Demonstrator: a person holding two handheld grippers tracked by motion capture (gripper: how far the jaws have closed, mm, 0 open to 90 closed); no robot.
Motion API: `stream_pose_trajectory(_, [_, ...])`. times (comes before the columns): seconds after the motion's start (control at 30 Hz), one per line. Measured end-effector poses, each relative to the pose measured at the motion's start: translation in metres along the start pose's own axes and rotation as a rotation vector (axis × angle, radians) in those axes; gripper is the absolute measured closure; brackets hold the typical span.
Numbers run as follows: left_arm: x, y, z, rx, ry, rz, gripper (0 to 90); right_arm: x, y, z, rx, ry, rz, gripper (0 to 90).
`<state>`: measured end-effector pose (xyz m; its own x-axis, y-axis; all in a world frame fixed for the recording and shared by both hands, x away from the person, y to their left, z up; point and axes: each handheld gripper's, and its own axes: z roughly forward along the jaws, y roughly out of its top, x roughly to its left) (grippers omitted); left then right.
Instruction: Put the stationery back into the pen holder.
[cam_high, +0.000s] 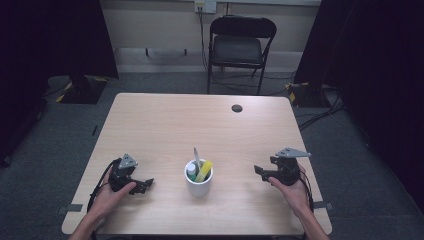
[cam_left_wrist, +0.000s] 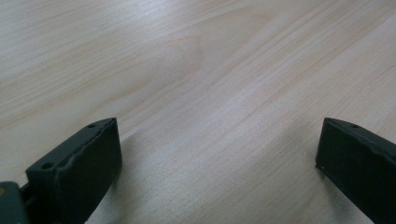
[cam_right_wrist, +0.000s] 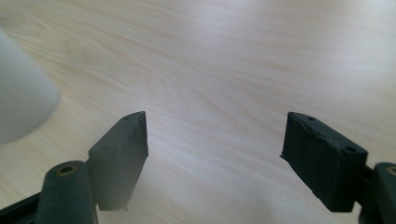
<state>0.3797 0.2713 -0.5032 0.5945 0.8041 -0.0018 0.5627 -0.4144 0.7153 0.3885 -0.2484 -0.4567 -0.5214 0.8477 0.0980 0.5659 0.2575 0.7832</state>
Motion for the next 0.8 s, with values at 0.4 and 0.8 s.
stream_pose_trajectory(0.4, [0.0,0.0,0.0,0.003,0.0,0.004,0.0,-0.014,-0.028,0.021,0.138,-0.121,-0.023,18.2])
stream_pose_trajectory(0.8, [0.0,0.0,0.0,0.003,0.001,0.004,0.0,-0.012,-0.036,0.023,0.073,-0.145,-0.021,15.5])
